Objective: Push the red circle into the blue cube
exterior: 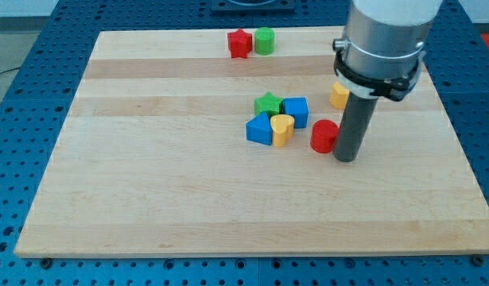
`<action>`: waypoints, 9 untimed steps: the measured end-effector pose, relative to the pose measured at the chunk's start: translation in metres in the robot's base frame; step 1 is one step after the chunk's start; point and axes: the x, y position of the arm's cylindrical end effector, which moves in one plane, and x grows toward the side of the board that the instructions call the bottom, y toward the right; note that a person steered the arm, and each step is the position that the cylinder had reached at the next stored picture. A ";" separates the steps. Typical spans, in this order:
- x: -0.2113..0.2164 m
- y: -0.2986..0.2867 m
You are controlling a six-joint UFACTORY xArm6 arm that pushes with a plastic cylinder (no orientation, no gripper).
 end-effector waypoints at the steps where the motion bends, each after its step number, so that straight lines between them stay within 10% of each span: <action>1: -0.005 0.008; 9: -0.031 -0.026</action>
